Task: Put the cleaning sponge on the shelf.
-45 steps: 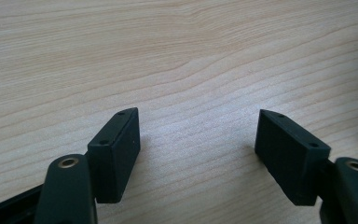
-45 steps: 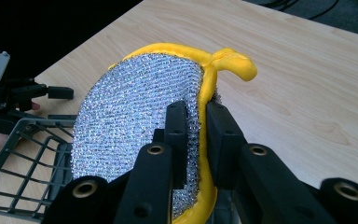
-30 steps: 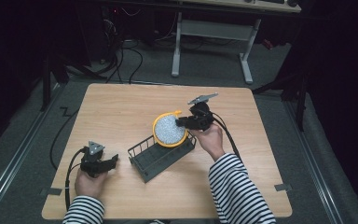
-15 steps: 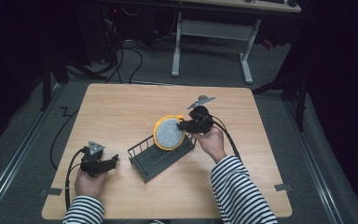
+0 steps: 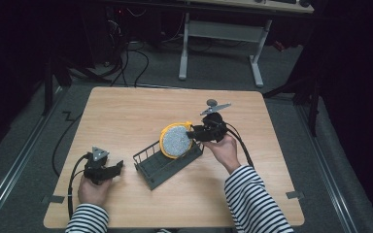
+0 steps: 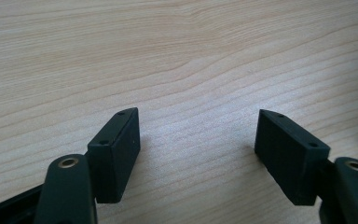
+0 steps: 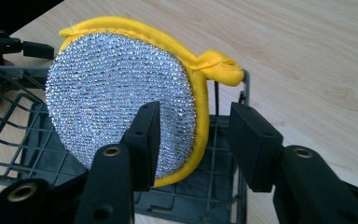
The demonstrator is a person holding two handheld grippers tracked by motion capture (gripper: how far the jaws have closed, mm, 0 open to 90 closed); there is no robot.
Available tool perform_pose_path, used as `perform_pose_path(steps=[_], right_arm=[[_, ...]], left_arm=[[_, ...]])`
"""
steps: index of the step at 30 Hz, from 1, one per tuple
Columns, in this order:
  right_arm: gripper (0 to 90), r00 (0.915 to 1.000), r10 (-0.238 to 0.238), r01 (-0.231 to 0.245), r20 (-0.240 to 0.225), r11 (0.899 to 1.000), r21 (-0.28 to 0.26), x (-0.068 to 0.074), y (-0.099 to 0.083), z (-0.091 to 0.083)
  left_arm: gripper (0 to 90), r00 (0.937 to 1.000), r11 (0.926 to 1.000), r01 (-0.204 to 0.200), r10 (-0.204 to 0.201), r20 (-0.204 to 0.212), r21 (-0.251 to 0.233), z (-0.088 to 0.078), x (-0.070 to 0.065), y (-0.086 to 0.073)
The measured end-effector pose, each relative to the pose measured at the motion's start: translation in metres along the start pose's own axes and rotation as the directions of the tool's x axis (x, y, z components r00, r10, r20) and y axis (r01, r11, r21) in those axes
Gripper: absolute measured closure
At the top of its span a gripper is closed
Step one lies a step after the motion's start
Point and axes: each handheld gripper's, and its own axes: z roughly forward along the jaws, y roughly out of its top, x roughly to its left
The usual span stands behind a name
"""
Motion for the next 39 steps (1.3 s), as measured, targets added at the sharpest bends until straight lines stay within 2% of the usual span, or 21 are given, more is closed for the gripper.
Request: perform_pose_path(steps=[2,9,15,18,21,26,29,32,34,39], right_arm=[[52.3,0.9998,-0.006,0.007,0.021,1.0,-0.011,0.0,0.0,-0.005],[51.0,0.9983,0.026,-0.022,0.052,0.997,-0.072,-0.009,-0.003,-0.028],[51.1,0.9944,0.032,-0.023,0.101,0.996,-0.086,-0.017,-0.009,-0.041],[51.3,0.9933,0.037,-0.028,0.109,0.996,-0.09,-0.019,-0.011,-0.045],[54.5,0.99,0.059,-0.044,0.128,0.992,-0.118,-0.023,-0.017,-0.057],[54.8,0.9828,0.095,-0.077,0.158,0.99,-0.117,-0.031,-0.027,-0.067],[54.9,0.9799,0.099,-0.076,0.173,0.988,-0.133,-0.034,-0.031,-0.075],[54.9,0.9788,0.111,-0.085,0.172,0.984,-0.154,-0.036,-0.034,-0.081],[54.8,0.975,0.135,-0.105,0.176,0.98,-0.17,-0.04,-0.042,-0.088],[54.1,0.9675,0.127,-0.096,0.219,0.985,-0.146,-0.043,-0.05,-0.098]], left_arm=[[31.6,1.0,1.0,0.0,0.0,0.001,0.001,0.0,0.0,0.0],[30.7,1.0,1.0,0.001,-0.001,0.003,-0.001,0.0,0.0,0.0],[30.6,1.0,1.0,0.001,-0.001,0.004,-0.001,0.0,0.0,0.0],[30.6,1.0,1.0,0.001,-0.001,0.004,-0.001,0.0,0.0,0.0],[30.6,1.0,1.0,0.001,-0.001,0.004,0.0,0.0,0.0,0.0],[31.1,1.0,1.0,0.0,0.0,0.003,0.001,0.0,0.0,0.0],[31.2,1.0,1.0,0.0,0.0,0.004,0.001,0.0,0.0,0.0],[31.1,1.0,1.0,-0.001,0.001,0.001,0.001,0.0,0.0,0.0],[31.2,1.0,1.0,0.0,0.0,0.003,0.001,0.0,0.0,0.0],[31.3,1.0,1.0,0.0,0.0,0.003,0.001,0.0,0.0,0.0]])
